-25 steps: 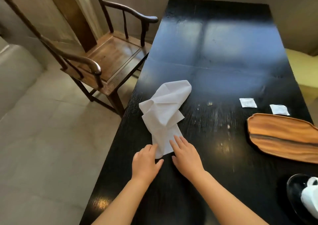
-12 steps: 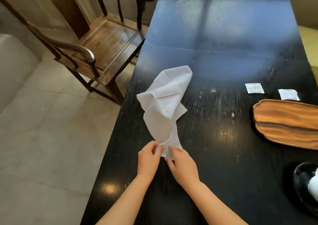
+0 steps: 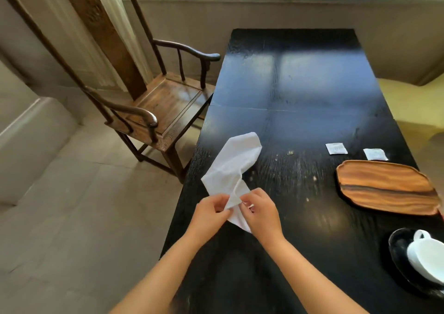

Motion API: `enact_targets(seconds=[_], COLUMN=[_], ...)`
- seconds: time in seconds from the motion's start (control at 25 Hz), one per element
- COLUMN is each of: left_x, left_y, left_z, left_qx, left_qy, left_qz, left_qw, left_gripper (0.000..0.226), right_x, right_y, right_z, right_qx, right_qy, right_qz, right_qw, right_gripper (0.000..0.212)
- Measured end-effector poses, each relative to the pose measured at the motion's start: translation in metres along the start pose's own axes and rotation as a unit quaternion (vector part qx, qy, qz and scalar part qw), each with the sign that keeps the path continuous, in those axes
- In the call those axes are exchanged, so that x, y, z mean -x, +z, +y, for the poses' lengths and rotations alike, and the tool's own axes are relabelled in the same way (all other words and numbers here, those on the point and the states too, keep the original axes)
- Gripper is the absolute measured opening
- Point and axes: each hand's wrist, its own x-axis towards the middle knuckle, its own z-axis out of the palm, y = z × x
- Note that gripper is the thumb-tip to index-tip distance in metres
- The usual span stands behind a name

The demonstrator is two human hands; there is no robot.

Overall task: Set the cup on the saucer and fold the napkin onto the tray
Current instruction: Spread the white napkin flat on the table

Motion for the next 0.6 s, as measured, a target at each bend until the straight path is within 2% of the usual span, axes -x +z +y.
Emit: enact_targets(seconds=[0.08,0.2,0.4,0.52,0.6], left_x=[0.002,0.006,0.021,0.021,0.014], left_y=[-0.021,-0.052,-0.103,-0.127,-0.134], left_z=[0.029,0.076,0.141,0.158,0.162], left_qx=[-0.036,-0.095,-0.189,-0.312,-0.406], left_qy=[0.049,0.103,0.121,0.106,0.105], left_qz=[-0.01,-0.081,-0.217,-0.301,-0.302], left_qw=[0.998,0.987,0.95,0.895,0.856], left_gripper=[0.01,0.013,0.016,0.015,0.014], right_x=[-0.007,-0.01,-0.003,-0.001,-0.007], right_y=[-0.018,-0.048,-0.101,-0.137,-0.159], right_z=[-0.017,-0.034,-0.045,-0.06,-0.074], right_qx=[0.045,0.076,0.069,0.095,0.135], right_qy=[-0.055,-0.086,-0.082,-0.063,-0.072], right_qz=[0.042,0.071,0.029,-0.034,-0.068], right_qw=[0.997,0.991,0.994,0.993,0.986], right_gripper=[0.005,0.009,0.01,0.007,0.007])
